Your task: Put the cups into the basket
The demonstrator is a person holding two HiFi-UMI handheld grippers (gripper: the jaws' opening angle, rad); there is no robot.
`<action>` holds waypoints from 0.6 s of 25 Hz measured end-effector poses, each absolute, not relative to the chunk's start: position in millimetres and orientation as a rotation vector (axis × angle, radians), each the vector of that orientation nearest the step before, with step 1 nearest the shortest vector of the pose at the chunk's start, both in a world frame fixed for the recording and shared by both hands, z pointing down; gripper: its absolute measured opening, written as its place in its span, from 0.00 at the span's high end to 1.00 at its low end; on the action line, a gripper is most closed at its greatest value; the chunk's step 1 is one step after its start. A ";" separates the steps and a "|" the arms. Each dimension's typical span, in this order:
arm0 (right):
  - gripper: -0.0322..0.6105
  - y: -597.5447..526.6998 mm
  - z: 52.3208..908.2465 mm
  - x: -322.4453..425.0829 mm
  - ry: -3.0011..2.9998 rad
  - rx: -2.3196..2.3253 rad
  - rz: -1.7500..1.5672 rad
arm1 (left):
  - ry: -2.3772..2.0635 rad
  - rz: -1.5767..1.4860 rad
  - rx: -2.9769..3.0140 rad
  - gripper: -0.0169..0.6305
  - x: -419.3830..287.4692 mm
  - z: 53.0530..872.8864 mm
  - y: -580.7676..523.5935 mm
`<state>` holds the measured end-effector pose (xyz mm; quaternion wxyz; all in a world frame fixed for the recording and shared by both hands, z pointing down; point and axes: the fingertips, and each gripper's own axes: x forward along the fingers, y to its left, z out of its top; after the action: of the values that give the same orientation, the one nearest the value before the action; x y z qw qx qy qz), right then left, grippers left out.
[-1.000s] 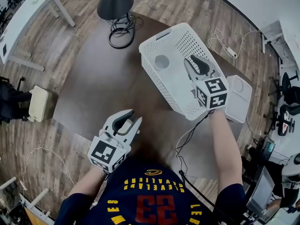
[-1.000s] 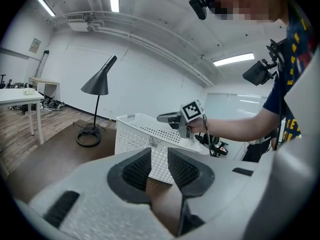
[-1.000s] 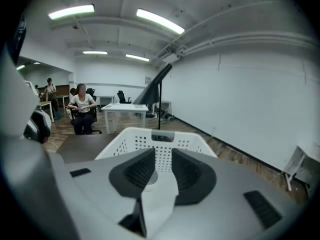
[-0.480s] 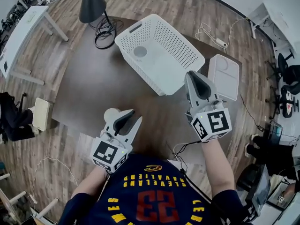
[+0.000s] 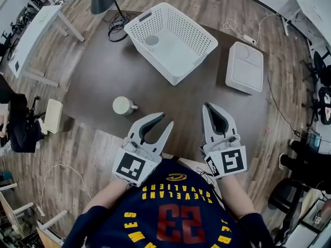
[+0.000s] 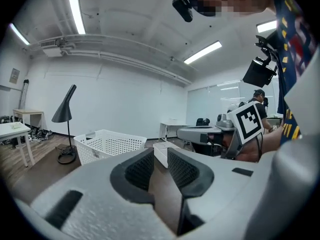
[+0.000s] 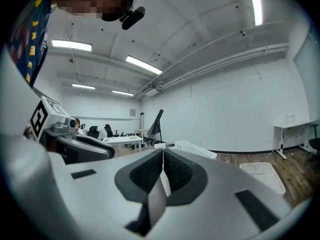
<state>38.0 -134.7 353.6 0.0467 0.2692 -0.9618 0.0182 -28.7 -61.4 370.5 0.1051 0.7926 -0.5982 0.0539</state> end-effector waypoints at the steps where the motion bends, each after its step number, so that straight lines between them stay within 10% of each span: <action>1: 0.92 -125.9 360.3 40.2 -2.929 0.812 0.088 | -1.757 0.152 2.335 0.84 -21.7 371.3 -58.0; 15: 0.92 -72.3 383.8 68.9 -2.915 0.680 0.120 | -1.749 0.116 2.388 0.84 37.1 366.6 -43.5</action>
<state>68.9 -72.3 383.8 0.0728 0.2264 -0.9705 0.0398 37.1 -43.5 366.6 0.0896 0.8029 -0.5881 0.0391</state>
